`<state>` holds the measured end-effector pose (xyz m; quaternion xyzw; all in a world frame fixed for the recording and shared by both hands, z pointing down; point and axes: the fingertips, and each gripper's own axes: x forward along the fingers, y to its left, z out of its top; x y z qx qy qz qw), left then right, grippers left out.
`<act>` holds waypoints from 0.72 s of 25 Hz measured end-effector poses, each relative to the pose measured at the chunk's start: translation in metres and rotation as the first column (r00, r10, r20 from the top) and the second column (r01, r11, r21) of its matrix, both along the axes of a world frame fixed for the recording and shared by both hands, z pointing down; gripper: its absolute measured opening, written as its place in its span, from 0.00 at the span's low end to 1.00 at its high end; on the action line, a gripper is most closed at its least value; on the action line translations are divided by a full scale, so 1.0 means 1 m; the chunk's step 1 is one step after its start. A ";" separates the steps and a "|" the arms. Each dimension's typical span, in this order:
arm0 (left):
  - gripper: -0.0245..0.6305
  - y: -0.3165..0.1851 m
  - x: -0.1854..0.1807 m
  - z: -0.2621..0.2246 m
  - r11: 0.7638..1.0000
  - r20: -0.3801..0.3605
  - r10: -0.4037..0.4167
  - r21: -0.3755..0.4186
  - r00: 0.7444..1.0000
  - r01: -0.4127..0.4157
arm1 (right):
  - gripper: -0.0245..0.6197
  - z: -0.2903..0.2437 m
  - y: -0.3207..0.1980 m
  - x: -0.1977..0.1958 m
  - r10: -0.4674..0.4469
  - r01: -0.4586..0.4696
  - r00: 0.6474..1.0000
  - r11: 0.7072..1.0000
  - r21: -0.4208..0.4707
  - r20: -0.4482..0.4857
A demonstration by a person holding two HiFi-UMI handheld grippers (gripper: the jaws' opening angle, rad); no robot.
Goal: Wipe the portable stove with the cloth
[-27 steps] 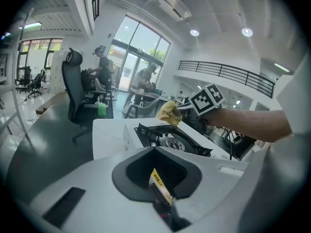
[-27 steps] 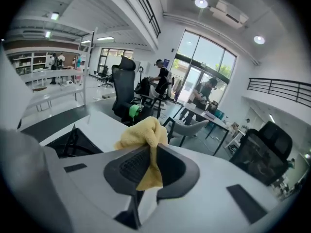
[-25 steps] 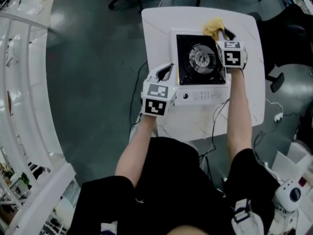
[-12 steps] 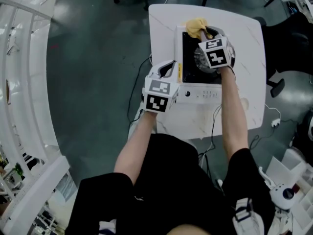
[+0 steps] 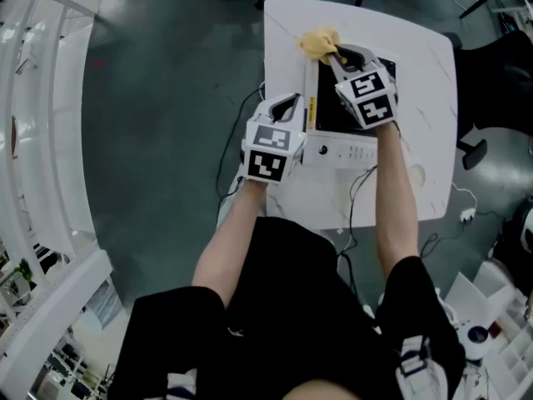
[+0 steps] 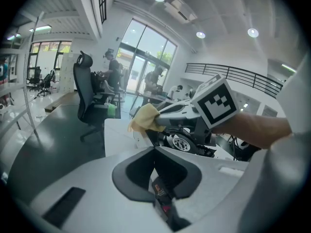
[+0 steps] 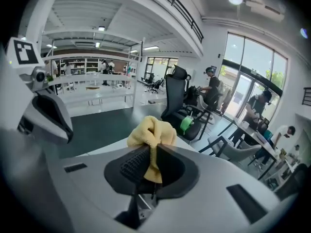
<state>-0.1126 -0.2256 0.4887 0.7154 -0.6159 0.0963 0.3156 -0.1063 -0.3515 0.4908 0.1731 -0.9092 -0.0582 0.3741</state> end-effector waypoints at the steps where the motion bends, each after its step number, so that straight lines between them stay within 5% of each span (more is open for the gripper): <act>1: 0.03 0.001 0.002 0.000 1.000 0.000 0.001 0.002 1.000 -0.001 | 0.09 0.007 0.008 0.003 -0.022 0.022 0.999 1.000 -0.007 -0.024; 6: 0.03 0.007 0.010 -0.003 1.000 0.006 0.005 0.008 1.000 -0.005 | 0.09 0.038 0.043 0.021 -0.082 0.076 0.993 0.995 -0.068 -0.081; 18: 0.03 0.020 0.024 -0.011 1.000 0.015 0.005 0.018 1.000 -0.005 | 0.09 0.035 0.100 0.040 -0.138 0.130 0.989 0.980 -0.149 -0.044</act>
